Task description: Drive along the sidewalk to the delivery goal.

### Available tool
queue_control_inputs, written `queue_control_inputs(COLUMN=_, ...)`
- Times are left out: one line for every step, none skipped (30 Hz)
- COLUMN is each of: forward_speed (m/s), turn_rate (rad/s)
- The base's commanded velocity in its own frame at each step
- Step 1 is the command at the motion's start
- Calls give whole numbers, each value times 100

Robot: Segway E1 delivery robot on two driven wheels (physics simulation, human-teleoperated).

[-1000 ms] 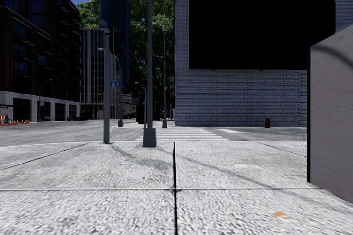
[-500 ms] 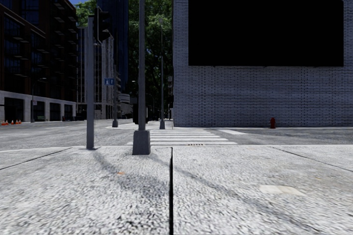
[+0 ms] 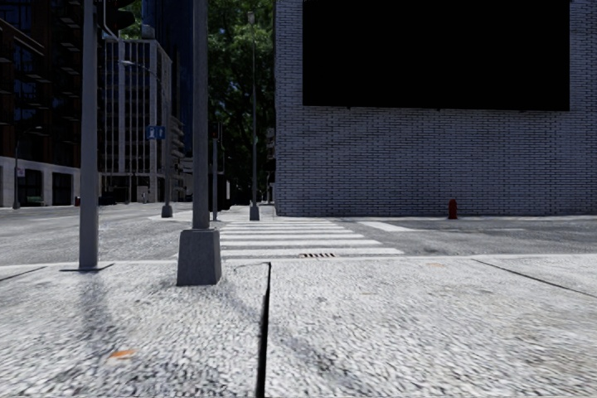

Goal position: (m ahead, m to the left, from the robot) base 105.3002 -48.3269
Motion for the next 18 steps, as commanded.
queue_control_inputs(forward_speed=200, turn_rate=-32)
queue_control_inputs(forward_speed=200, turn_rate=-32)
queue_control_inputs(forward_speed=200, turn_rate=-30)
queue_control_inputs(forward_speed=200, turn_rate=-30)
queue_control_inputs(forward_speed=200, turn_rate=-4)
queue_control_inputs(forward_speed=200, turn_rate=0)
queue_control_inputs(forward_speed=200, turn_rate=0)
queue_control_inputs(forward_speed=200, turn_rate=0)
queue_control_inputs(forward_speed=200, turn_rate=0)
queue_control_inputs(forward_speed=200, turn_rate=0)
queue_control_inputs(forward_speed=200, turn_rate=0)
queue_control_inputs(forward_speed=200, turn_rate=0)
queue_control_inputs(forward_speed=200, turn_rate=0)
queue_control_inputs(forward_speed=200, turn_rate=0)
queue_control_inputs(forward_speed=200, turn_rate=0)
queue_control_inputs(forward_speed=200, turn_rate=0)
queue_control_inputs(forward_speed=200, turn_rate=0)
queue_control_inputs(forward_speed=200, turn_rate=0)
